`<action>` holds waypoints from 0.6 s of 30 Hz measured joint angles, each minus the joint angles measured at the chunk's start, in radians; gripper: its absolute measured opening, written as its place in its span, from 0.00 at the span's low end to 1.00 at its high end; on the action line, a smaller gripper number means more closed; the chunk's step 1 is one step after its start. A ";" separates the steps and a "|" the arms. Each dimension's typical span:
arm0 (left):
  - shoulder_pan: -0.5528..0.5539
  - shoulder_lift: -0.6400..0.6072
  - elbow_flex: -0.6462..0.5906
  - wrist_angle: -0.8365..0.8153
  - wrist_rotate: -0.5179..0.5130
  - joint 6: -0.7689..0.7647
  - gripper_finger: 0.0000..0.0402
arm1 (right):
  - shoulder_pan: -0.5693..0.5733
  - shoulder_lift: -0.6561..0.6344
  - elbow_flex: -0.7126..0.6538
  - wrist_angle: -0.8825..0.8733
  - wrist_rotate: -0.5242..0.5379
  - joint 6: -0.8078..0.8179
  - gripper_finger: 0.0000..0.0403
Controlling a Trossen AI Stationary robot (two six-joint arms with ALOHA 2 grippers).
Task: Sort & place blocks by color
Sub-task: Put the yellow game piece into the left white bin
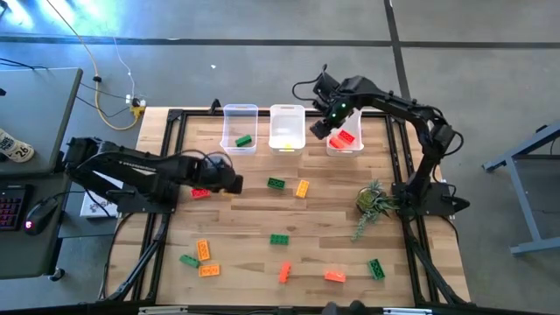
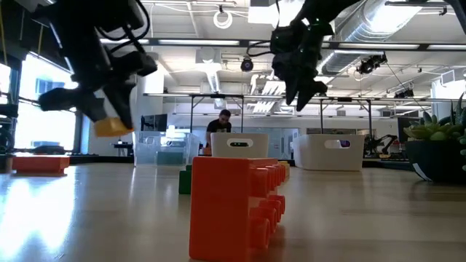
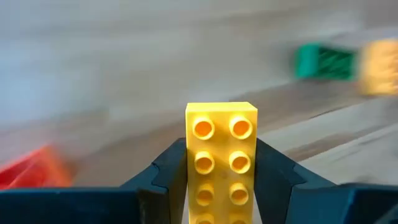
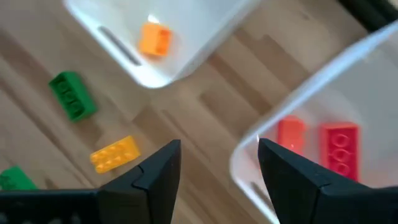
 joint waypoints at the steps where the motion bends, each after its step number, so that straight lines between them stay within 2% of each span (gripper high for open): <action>1: 0.020 0.000 0.000 0.039 0.000 0.032 0.30 | 0.017 0.000 0.000 0.008 0.000 0.000 0.50; 9: 0.174 0.001 0.000 0.305 0.065 0.239 0.30 | 0.152 0.000 0.000 0.069 0.000 -0.006 0.50; 15: 0.274 0.001 0.000 0.418 0.176 0.361 0.30 | 0.228 0.000 0.000 0.121 -0.001 -0.003 0.50; 18: 0.304 0.001 0.000 0.447 0.189 0.380 0.30 | 0.256 0.000 0.000 0.152 -0.012 0.028 0.50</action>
